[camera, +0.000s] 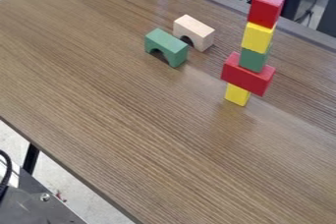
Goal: Pick a triangle and put it on the red cube
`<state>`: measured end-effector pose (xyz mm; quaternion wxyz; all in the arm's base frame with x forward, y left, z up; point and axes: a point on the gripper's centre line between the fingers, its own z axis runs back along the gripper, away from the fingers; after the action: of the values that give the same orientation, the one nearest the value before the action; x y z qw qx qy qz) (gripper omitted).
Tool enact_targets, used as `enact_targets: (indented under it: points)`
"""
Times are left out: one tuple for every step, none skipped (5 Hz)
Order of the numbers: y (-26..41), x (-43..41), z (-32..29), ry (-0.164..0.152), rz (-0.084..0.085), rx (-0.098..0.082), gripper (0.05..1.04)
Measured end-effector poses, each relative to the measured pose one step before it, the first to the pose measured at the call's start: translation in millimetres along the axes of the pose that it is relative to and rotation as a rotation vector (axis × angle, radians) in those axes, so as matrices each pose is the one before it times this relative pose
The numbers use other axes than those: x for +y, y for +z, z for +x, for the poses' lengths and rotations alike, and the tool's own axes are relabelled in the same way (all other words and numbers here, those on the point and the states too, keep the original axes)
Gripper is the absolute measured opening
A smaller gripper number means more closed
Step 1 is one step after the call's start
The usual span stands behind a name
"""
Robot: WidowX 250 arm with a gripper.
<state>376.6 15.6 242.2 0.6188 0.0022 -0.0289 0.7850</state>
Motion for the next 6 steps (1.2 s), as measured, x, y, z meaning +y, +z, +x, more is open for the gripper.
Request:
enact_targets:
  points:
    - [-15.65,3.73,-5.94,0.0019,0.0289,0.0055,0.534]
    - [-3.82,8.25,-2.48,0.0014,-0.0046,0.0024,0.533]
    - [-3.93,5.8,-8.79,-0.01,-0.0102,0.0012,0.533]
    - [-7.07,0.62,-3.96,-0.0036,0.0014,-0.005,0.533]
    - [0.09,1.28,-9.77,-0.0221,-0.011,-0.0059,0.533]
    - [0.54,1.82,-9.56,-0.0224,-0.0074,-0.0035,0.533]
